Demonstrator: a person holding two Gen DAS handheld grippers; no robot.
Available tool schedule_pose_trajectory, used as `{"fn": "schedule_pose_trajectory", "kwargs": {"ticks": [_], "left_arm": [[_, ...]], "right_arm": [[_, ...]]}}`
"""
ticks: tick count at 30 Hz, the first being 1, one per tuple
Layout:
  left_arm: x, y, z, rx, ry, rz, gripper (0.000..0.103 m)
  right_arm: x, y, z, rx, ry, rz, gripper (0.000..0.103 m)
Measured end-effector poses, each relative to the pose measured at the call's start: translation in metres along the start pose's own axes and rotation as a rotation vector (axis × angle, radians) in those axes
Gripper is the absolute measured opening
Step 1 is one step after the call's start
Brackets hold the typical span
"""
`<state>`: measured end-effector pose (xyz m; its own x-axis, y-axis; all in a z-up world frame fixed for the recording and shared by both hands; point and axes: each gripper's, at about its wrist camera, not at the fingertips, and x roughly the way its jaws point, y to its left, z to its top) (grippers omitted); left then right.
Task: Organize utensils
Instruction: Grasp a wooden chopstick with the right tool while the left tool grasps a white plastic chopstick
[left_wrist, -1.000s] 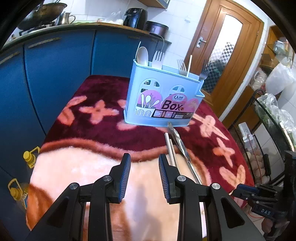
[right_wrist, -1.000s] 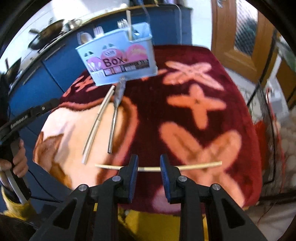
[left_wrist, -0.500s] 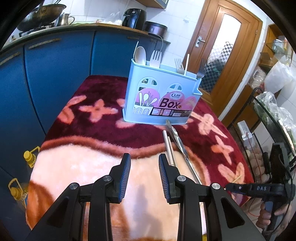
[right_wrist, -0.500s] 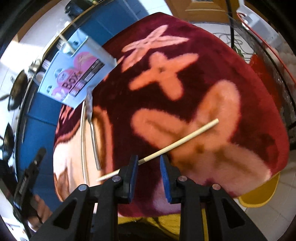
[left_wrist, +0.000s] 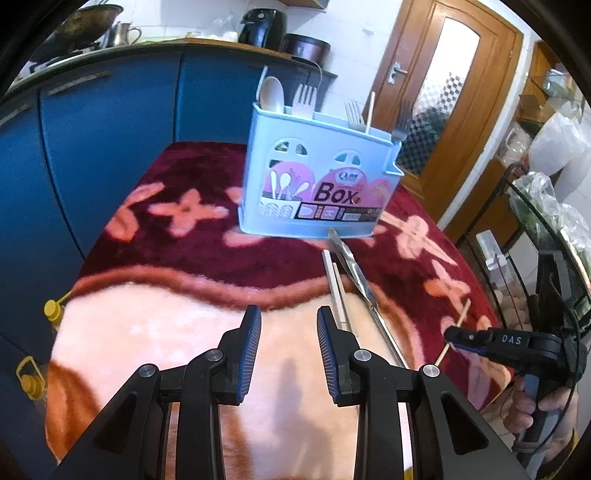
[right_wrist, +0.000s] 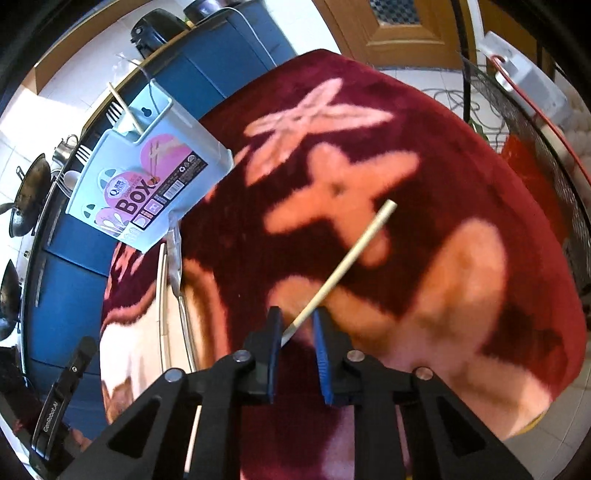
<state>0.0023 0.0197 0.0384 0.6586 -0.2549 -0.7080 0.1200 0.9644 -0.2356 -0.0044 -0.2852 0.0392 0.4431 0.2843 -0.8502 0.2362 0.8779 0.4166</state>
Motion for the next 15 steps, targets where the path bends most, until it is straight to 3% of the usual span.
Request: {"fn": "schedule_pose_trajectory", "kwargs": {"ticks": [15], "left_arm": [[0.055,-0.028,0.008,0.068,0.16,-0.049,0.032]], "right_arm": [[0.012,0.016,0.013,-0.172,0.023,-0.005,0.018]]}}
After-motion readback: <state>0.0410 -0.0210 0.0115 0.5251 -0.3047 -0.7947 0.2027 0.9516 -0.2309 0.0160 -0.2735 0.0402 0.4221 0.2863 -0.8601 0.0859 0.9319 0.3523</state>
